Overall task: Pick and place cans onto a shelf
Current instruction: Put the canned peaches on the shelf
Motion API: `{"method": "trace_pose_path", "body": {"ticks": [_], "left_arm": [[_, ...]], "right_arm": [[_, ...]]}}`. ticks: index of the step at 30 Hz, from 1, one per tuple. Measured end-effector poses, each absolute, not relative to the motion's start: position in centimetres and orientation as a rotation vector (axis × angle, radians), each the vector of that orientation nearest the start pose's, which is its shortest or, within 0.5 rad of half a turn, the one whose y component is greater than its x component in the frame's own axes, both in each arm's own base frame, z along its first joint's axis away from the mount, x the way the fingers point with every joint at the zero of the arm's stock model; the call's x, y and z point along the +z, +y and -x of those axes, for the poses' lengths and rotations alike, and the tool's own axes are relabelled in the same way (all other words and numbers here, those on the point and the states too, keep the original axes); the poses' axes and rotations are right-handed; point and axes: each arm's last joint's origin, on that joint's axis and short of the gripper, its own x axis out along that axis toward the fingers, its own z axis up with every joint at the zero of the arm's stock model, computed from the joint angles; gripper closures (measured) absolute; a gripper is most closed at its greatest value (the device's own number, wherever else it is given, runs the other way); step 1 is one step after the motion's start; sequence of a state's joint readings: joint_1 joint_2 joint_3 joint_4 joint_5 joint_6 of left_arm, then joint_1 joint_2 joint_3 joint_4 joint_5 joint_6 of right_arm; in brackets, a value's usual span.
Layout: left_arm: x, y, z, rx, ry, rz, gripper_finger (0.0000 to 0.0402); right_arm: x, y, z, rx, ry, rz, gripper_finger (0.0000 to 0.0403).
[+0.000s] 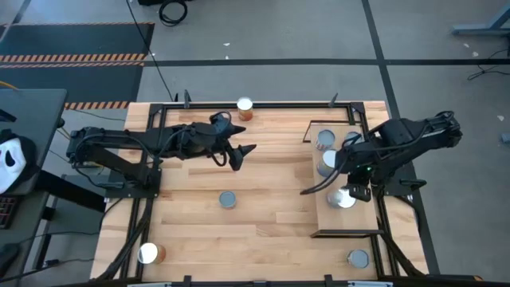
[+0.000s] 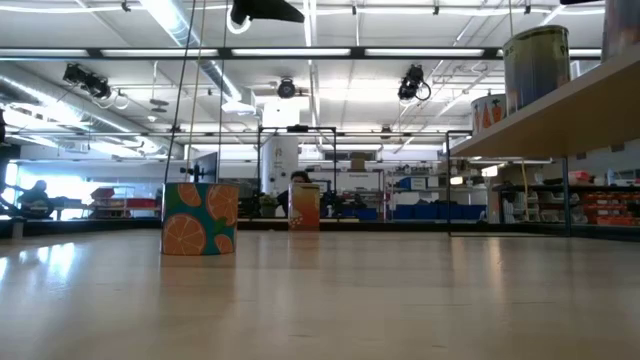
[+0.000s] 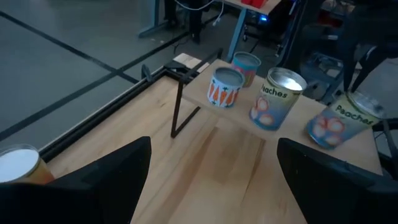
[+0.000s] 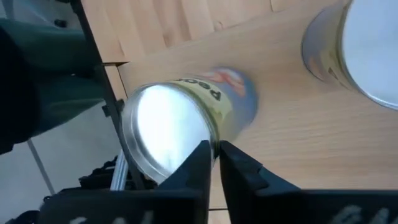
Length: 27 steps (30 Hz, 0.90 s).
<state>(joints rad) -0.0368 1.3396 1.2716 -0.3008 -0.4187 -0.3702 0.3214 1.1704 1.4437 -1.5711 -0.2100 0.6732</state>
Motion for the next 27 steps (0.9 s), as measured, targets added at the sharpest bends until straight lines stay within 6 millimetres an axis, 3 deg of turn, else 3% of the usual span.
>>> {"method": "trace_pose_path", "body": {"ticks": [6, 14, 22, 27], "left_arm": [[36.6, 0.1, -29.5, 0.444, 0.329, 0.259, 0.0047], [36.6, 0.1, -29.4, 0.434, 0.342, 0.22, 0.0047], [36.7, 0.5, -29.2, 0.444, 0.345, 0.193, 0.0047], [36.7, 1.1, -29.2, 0.457, 0.354, 0.171, 0.0047]], "right_arm": [[37.9, 5.6, -15.1, -0.103, 1.385, -0.555, 0.0308], [39.2, 6.0, -14.9, -0.002, 1.332, -0.534, 0.0254], [37.0, 8.7, -16.3, 0.048, 1.43, -0.349, 0.0309], [36.6, 9.3, -16.7, 0.036, 1.462, -0.302, 0.0359]]}}
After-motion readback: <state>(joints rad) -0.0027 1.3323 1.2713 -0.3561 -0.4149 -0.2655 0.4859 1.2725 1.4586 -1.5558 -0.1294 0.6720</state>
